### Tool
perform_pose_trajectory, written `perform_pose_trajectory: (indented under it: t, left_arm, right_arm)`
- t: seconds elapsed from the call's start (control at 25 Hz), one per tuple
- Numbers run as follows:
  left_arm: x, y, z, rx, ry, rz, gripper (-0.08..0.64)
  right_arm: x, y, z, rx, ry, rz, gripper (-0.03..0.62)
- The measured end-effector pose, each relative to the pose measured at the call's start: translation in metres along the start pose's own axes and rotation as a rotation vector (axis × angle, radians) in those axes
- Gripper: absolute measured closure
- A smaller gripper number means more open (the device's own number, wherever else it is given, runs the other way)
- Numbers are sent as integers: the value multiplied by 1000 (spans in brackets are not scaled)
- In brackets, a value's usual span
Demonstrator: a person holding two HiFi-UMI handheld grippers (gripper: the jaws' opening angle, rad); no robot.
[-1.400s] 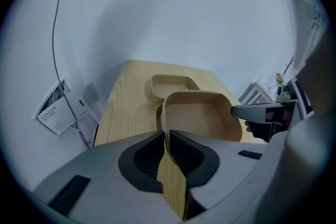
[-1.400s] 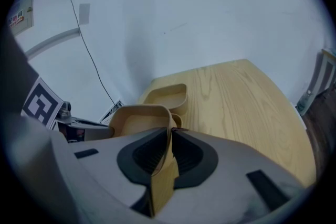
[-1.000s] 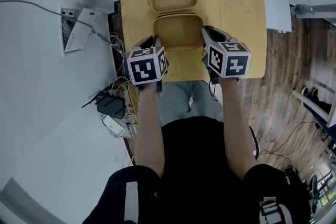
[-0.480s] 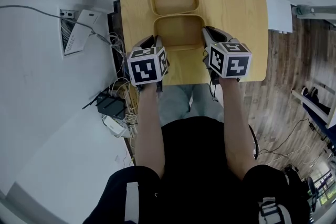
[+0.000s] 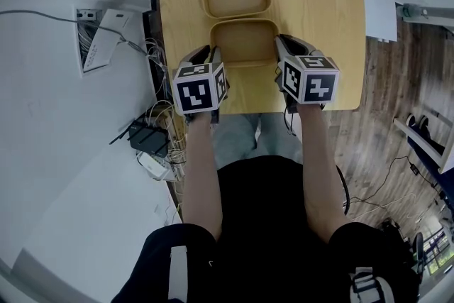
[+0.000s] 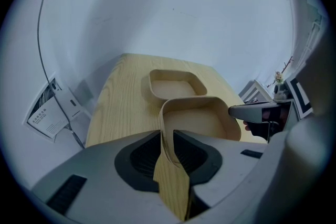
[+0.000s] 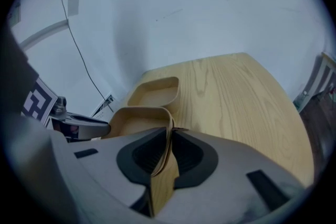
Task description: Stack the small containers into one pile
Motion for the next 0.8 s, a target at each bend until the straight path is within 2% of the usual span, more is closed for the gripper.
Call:
perform_pose_trajectory:
  t: [0.08,0.16,0.28,0.6,0.8]
  left_arm:
    - [1,2,2,-5,5,-7,466]
    - [2,5,6,-19,15,-12,466]
    - [5,6,10,-26,22,-6,468]
    - [9,-7,-1,17,37,-13,468]
    - [10,-15,-4,31,65,-50,468]
  right_arm:
    - [-1,2,6,-15,11,-21,555]
    - [-1,3,13,-29,16,-29,522]
    - [-1,3,17,-34,19,-33,522]
    - [-4,-7,7,3,8,-19,522]
    - [-4,-13,1,29,0,-11,522]
Point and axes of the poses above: the fingertips, and each gripper's own axes: y backward along the fingers, x to its left, z out of its top, the point moved 3 cm from there along y, backward along the fingers, and after that the axes turned 8 degrees about x, right-handed, at the moved point
